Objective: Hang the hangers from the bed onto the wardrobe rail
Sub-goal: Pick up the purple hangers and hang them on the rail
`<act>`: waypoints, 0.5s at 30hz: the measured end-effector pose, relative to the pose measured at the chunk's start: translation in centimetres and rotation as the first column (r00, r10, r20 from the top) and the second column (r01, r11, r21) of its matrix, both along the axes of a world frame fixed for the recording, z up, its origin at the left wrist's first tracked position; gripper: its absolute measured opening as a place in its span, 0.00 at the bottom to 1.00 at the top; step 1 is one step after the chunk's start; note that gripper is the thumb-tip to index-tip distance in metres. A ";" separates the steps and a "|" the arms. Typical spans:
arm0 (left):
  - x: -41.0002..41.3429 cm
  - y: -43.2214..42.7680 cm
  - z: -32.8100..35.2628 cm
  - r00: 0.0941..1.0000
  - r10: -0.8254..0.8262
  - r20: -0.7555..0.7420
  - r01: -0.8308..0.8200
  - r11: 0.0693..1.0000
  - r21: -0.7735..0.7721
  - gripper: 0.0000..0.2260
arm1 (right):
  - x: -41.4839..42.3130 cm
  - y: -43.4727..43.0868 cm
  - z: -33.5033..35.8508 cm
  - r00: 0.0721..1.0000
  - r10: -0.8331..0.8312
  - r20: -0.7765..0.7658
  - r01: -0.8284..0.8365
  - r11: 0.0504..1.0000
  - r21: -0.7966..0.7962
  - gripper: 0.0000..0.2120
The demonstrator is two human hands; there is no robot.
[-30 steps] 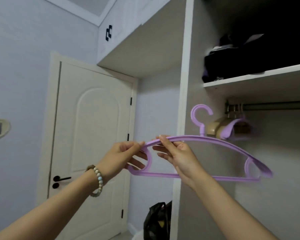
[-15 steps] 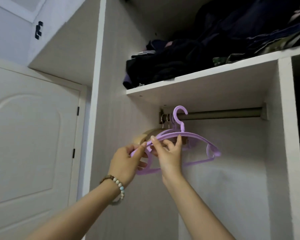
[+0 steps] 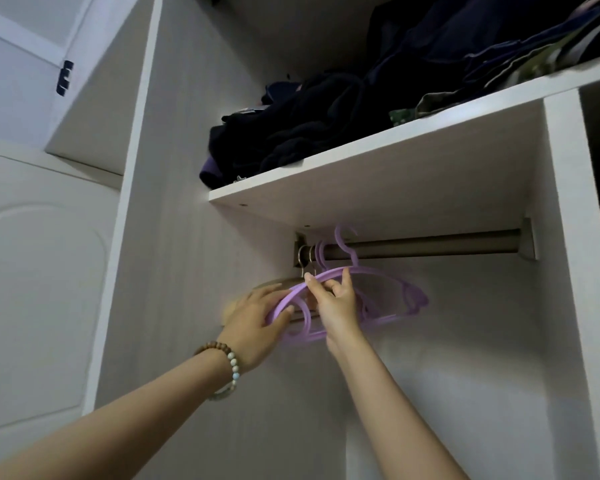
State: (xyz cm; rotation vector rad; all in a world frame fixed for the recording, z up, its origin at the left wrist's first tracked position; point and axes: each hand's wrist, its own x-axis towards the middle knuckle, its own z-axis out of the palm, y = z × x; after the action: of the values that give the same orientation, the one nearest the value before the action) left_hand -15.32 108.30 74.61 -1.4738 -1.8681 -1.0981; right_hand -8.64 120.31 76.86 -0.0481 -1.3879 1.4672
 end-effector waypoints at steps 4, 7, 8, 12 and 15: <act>-1.0 1.5 1.0 0.990 0.142 -0.018 -0.143 0.984 -0.108 0.24 | -1.7 2.1 0.7 0.998 0.015 0.059 -0.014 1.000 -0.017 0.43; -1.6 2.4 1.3 0.986 0.167 -0.015 -0.168 0.980 -0.109 0.18 | -3.0 3.4 0.8 0.997 0.041 0.060 -0.037 0.997 -0.066 0.41; -1.8 2.6 1.3 0.986 0.169 -0.008 -0.169 0.980 -0.106 0.18 | -3.3 3.6 0.7 0.996 0.050 0.068 -0.045 0.996 -0.070 0.39; -2.1 3.0 0.6 0.983 0.181 0.014 -0.178 0.978 -0.107 0.18 | -4.1 4.0 -0.2 0.989 0.088 0.118 -0.083 0.995 -0.049 0.36; -2.3 2.7 0.0 0.983 0.182 0.033 -0.177 0.978 -0.114 0.19 | -4.4 3.8 -1.1 0.981 0.105 0.161 -0.100 0.994 -0.043 0.40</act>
State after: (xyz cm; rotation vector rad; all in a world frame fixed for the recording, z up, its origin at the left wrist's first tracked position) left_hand -17.60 110.99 74.60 -1.3184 -2.0762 -0.9621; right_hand -12.99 124.07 75.77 -0.1230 -1.5149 1.6025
